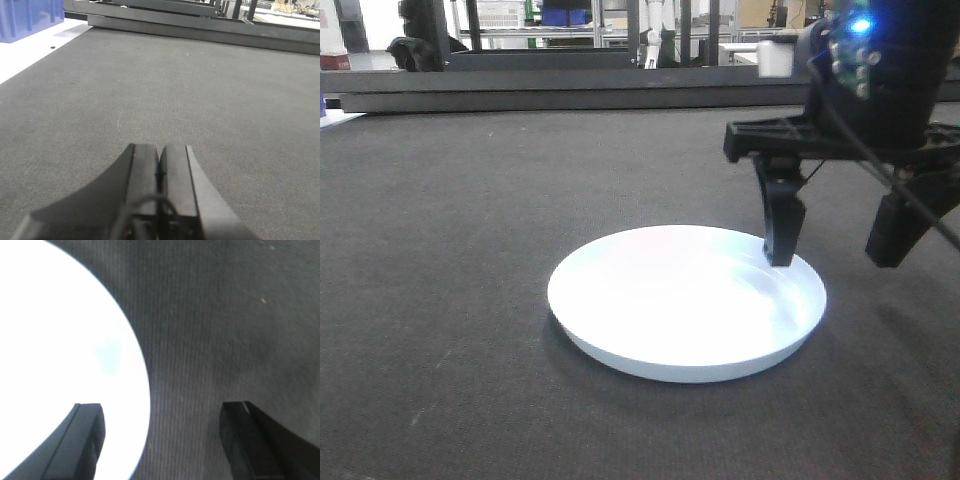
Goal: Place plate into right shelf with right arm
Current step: 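Lower the right gripper onto the rim of the white plate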
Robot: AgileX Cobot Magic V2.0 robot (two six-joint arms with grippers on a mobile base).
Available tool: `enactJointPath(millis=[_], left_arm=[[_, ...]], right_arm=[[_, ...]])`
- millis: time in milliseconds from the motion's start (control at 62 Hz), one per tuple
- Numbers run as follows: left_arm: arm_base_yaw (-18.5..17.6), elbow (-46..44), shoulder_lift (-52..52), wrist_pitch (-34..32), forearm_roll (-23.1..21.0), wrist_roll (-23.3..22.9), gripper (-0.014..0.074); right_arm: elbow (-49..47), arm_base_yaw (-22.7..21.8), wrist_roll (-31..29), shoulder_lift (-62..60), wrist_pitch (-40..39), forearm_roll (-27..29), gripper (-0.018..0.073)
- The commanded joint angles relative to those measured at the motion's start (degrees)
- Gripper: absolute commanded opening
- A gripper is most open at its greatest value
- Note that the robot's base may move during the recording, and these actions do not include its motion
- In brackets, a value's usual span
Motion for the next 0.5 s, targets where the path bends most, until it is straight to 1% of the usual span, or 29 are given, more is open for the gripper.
enactJointPath(millis=[0, 323, 387, 452, 484], left_arm=[[-0.11, 0.59, -0.59, -5.16, -0.47, -0.40, -0.0128], [-0.11, 0.59, -0.59, -5.16, -0.47, -0.40, -0.0128], [-0.11, 0.59, -0.59, -5.16, -0.47, -0.40, -0.0128], [-0.11, 0.59, -0.59, -5.16, -0.47, -0.40, -0.0128], [-0.11, 0.59, -0.59, -5.16, -0.47, -0.40, -0.0128]], right_arm=[[-2.37, -0.04, 0.12, -0.38, -0.80, -0.02, 0.0578], [-2.55, -0.04, -0.03, 2.23, -1.27, -0.02, 0.0557], [-2.55, -0.04, -0.03, 2.23, -1.01, -0.02, 0.0505], [-2.55, -0.04, -0.03, 2.23, -0.56, -0.02, 0.0423], [-2.55, -0.04, -0.03, 2.23, -0.29, -0.02, 0.0368]])
